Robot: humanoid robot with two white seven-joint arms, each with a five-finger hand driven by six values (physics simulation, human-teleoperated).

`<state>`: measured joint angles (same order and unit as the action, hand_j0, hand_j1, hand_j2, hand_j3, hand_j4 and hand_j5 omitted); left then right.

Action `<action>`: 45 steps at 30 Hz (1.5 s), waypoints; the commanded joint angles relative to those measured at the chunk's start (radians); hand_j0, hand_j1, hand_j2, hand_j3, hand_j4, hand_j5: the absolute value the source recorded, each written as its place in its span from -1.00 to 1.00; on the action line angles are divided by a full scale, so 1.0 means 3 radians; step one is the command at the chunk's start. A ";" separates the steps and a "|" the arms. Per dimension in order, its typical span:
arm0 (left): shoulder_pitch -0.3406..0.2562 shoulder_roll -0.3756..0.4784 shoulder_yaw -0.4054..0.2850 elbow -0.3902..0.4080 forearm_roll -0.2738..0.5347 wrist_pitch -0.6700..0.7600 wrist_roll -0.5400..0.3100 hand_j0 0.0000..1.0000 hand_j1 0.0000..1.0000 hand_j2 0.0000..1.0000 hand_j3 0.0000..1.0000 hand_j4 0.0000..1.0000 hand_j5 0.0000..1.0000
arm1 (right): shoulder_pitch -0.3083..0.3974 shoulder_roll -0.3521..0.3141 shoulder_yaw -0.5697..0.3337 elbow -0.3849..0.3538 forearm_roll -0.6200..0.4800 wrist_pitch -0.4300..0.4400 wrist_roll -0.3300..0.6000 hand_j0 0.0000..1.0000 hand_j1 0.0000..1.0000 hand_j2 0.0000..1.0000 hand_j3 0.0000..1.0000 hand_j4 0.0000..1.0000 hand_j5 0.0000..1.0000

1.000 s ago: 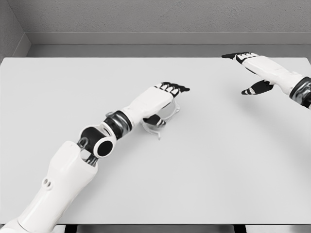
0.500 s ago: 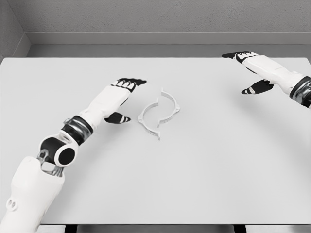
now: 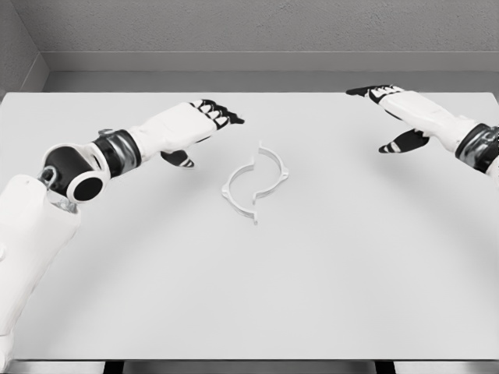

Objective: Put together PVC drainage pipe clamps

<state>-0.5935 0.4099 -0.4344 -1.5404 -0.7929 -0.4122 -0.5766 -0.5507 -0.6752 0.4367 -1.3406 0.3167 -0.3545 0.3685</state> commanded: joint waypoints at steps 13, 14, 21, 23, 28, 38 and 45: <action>-0.0353 0.0137 -0.0521 0.0236 -0.0466 -0.0662 -0.0114 1.00 1.00 1.00 1.00 1.00 1.00 | 0.0061 -0.0117 0.0114 -0.0379 -0.0114 -0.0004 -0.0006 1.00 1.00 1.00 1.00 1.00 1.00; -0.0353 0.0091 -0.0541 0.0231 -0.0512 -0.0662 -0.0114 1.00 1.00 1.00 1.00 1.00 1.00 | 0.0066 -0.0122 0.0119 -0.0379 -0.0339 -0.0004 -0.0001 1.00 1.00 1.00 1.00 1.00 1.00; -0.0333 -0.0016 -0.0618 0.0190 -0.1003 -0.0662 -0.0114 1.00 1.00 1.00 1.00 1.00 1.00 | 0.0061 -0.0127 0.0160 -0.0394 -0.0391 0.0077 -0.0001 1.00 1.00 1.00 1.00 1.00 1.00; -0.0333 -0.0011 -0.0653 0.0190 -0.1018 -0.0662 -0.0114 1.00 1.00 1.00 1.00 1.00 1.00 | 0.0056 -0.0127 0.0160 -0.0394 -0.0391 0.0077 -0.0001 1.00 1.00 1.00 1.00 1.00 1.00; -0.0353 -0.0027 -0.0705 0.0149 -0.0977 -0.0662 -0.0114 1.00 1.00 1.00 1.00 1.00 1.00 | 0.0056 -0.0132 0.0160 -0.0394 -0.0391 0.0077 -0.0001 1.00 1.00 1.00 1.00 1.00 1.00; -0.0297 -0.0441 -0.0321 0.0205 -0.0722 -0.0662 -0.0114 1.00 1.00 1.00 1.00 1.00 1.00 | 0.0051 -0.0137 0.0165 -0.0394 -0.0391 0.0077 -0.0001 1.00 1.00 1.00 1.00 1.00 1.00; -0.0236 -0.0717 -0.0362 0.0466 -0.0722 -0.0662 -0.0114 1.00 1.00 1.00 1.00 1.00 1.00 | 0.0051 -0.0137 0.0165 -0.0394 -0.0391 0.0077 -0.0001 1.00 1.00 1.00 1.00 1.00 1.00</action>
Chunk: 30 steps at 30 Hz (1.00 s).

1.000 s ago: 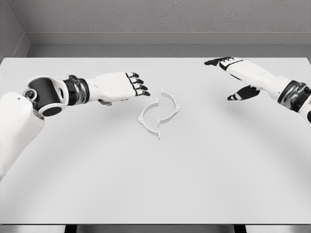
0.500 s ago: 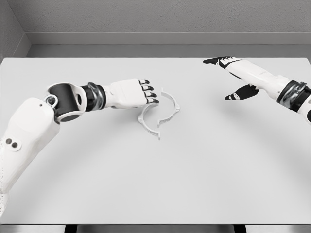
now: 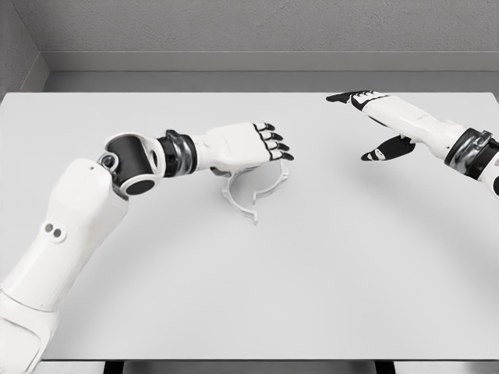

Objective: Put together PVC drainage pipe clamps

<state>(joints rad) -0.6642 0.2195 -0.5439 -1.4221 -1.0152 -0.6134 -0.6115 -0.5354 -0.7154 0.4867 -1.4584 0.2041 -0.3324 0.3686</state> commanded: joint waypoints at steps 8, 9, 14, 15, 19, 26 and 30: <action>0.0010 -0.0215 -0.0002 0.0297 0.0014 0.0009 0.0002 1.00 1.00 1.00 1.00 1.00 1.00 | 0.0000 -0.0003 -0.0001 -0.0001 -0.0015 0.0004 -0.0002 1.00 1.00 1.00 1.00 1.00 1.00; 0.0010 -0.0215 -0.0002 0.0297 0.0009 0.0009 0.0002 1.00 1.00 1.00 1.00 1.00 1.00 | 0.0000 -0.0003 -0.0001 -0.0001 -0.0015 0.0004 -0.0002 1.00 1.00 1.00 1.00 1.00 1.00; 0.0010 -0.0215 -0.0028 0.0353 -0.0006 0.0009 0.0002 1.00 1.00 1.00 1.00 1.00 1.00 | 0.0000 -0.0003 -0.0007 -0.0001 -0.0015 0.0004 -0.0007 1.00 1.00 1.00 1.00 1.00 1.00; 0.0010 -0.0215 -0.0028 0.0353 -0.0006 0.0009 0.0002 1.00 1.00 1.00 1.00 1.00 1.00 | 0.0000 -0.0003 -0.0007 -0.0001 -0.0015 0.0004 -0.0007 1.00 1.00 1.00 1.00 1.00 1.00; 0.0015 -0.0215 -0.0053 0.0404 -0.0006 0.0009 0.0002 1.00 1.00 1.00 1.00 1.00 1.00 | 0.0000 -0.0014 -0.0007 -0.0001 -0.0015 0.0004 -0.0007 1.00 1.00 1.00 1.00 1.00 1.00; 0.0061 -0.0154 -0.0028 0.0338 0.0019 0.0009 0.0002 1.00 1.00 1.00 1.00 1.00 1.00 | 0.0000 -0.0014 -0.0007 -0.0001 -0.0015 0.0004 -0.0007 1.00 1.00 1.00 1.00 1.00 1.00; 0.0087 -0.0149 -0.0028 0.0246 0.0019 0.0009 0.0002 1.00 1.00 1.00 1.00 1.00 1.00 | 0.0000 -0.0014 -0.0006 -0.0001 -0.0015 0.0004 -0.0007 1.00 1.00 1.00 1.00 1.00 1.00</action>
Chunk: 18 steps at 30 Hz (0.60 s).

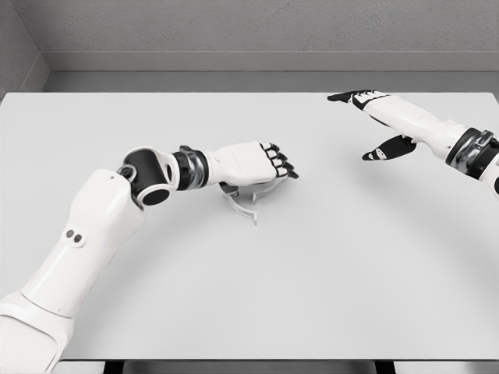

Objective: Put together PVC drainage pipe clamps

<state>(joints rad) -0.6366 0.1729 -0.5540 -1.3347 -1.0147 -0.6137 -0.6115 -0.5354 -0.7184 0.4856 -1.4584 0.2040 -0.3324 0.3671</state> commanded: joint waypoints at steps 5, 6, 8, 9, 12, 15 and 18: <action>0.0015 0.0155 0.0021 -0.0173 0.0023 0.0010 0.0002 1.00 1.00 1.00 1.00 1.00 1.00 | 0.0000 -0.0003 -0.0003 -0.0001 -0.0015 0.0004 -0.0002 1.00 1.00 1.00 1.00 1.00 1.00; 0.0015 0.0165 0.0021 -0.0173 0.0023 0.0010 0.0002 1.00 1.00 1.00 1.00 1.00 1.00 | 0.0000 -0.0003 -0.0003 -0.0001 -0.0015 0.0004 -0.0002 1.00 1.00 1.00 1.00 1.00 1.00; 0.0015 0.0196 0.0032 -0.0189 0.0028 0.0010 0.0002 1.00 1.00 1.00 1.00 1.00 1.00 | 0.0000 -0.0003 -0.0003 -0.0001 -0.0015 0.0004 -0.0002 1.00 1.00 1.00 1.00 1.00 1.00; 0.0015 0.0196 0.0032 -0.0189 0.0028 0.0010 0.0002 1.00 1.00 1.00 1.00 1.00 1.00 | 0.0000 -0.0003 -0.0003 -0.0001 -0.0015 0.0004 -0.0002 1.00 1.00 1.00 1.00 1.00 1.00; 0.0015 0.0201 0.0057 -0.0184 0.0028 0.0010 0.0002 1.00 1.00 1.00 1.00 1.00 1.00 | 0.0000 -0.0003 0.0002 -0.0001 -0.0015 0.0004 -0.0002 1.00 1.00 1.00 1.00 1.00 1.00; 0.0015 0.0221 0.0057 -0.0189 0.0028 0.0010 0.0002 1.00 1.00 1.00 1.00 1.00 1.00 | 0.0000 -0.0003 0.0002 -0.0001 -0.0015 0.0004 -0.0002 1.00 1.00 1.00 1.00 1.00 1.00; 0.0010 0.0221 0.0072 -0.0189 0.0023 0.0010 0.0002 1.00 1.00 1.00 1.00 1.00 1.00 | 0.0000 0.0002 0.0002 -0.0006 -0.0015 0.0004 -0.0002 1.00 1.00 1.00 1.00 1.00 1.00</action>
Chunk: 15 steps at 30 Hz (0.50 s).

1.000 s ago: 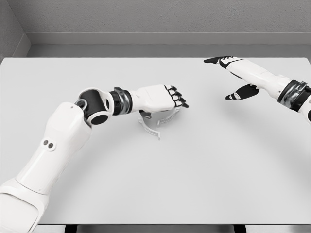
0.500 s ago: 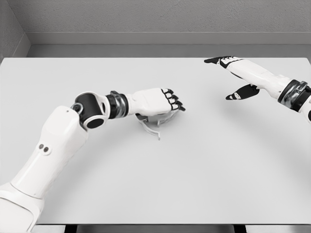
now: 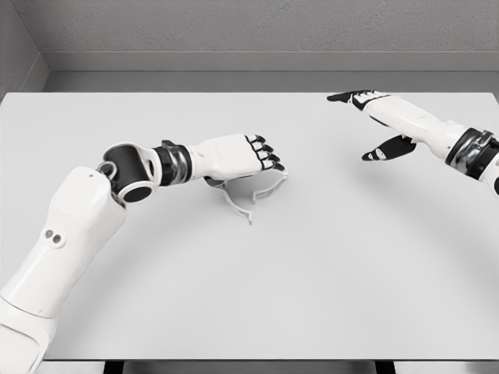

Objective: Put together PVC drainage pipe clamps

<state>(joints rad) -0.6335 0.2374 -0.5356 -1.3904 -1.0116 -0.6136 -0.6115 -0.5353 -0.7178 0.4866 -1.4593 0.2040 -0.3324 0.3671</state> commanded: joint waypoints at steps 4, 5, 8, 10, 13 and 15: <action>-0.0031 -0.0086 0.0011 0.0017 0.0002 0.0009 0.0002 1.00 1.00 1.00 1.00 1.00 1.00 | 0.0000 0.0000 -0.0001 -0.0003 -0.0015 0.0004 -0.0002 1.00 1.00 1.00 1.00 1.00 1.00; -0.0031 -0.0121 0.0006 0.0028 -0.0003 0.0009 0.0002 1.00 1.00 1.00 1.00 1.00 1.00 | 0.0000 0.0000 -0.0001 -0.0003 -0.0015 0.0004 -0.0002 1.00 1.00 1.00 1.00 1.00 1.00; -0.0051 -0.0178 0.0011 0.0155 -0.0003 0.0009 0.0002 1.00 1.00 1.00 1.00 1.00 1.00 | 0.0000 0.0000 -0.0001 -0.0003 -0.0015 0.0004 -0.0002 1.00 1.00 1.00 1.00 1.00 1.00; -0.0066 -0.0214 0.0011 0.0232 -0.0003 0.0009 0.0002 1.00 1.00 1.00 1.00 1.00 1.00 | 0.0000 0.0005 -0.0001 -0.0003 -0.0015 0.0004 0.0003 1.00 1.00 1.00 1.00 1.00 1.00; -0.0066 -0.0260 0.0016 0.0309 -0.0008 0.0009 0.0002 1.00 1.00 1.00 1.00 1.00 1.00 | 0.0000 0.0020 -0.0006 -0.0003 -0.0010 0.0003 0.0009 1.00 1.00 1.00 1.00 1.00 1.00; -0.0072 -0.0285 0.0011 0.0345 -0.0003 0.0009 0.0002 1.00 1.00 1.00 1.00 1.00 1.00 | 0.0000 0.0025 -0.0006 0.0002 -0.0010 -0.0002 0.0009 1.00 1.00 1.00 1.00 1.00 1.00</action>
<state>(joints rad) -0.6581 0.1619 -0.5329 -1.3021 -1.0170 -0.6135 -0.6115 -0.5354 -0.7114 0.4853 -1.4598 0.2053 -0.3334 0.3697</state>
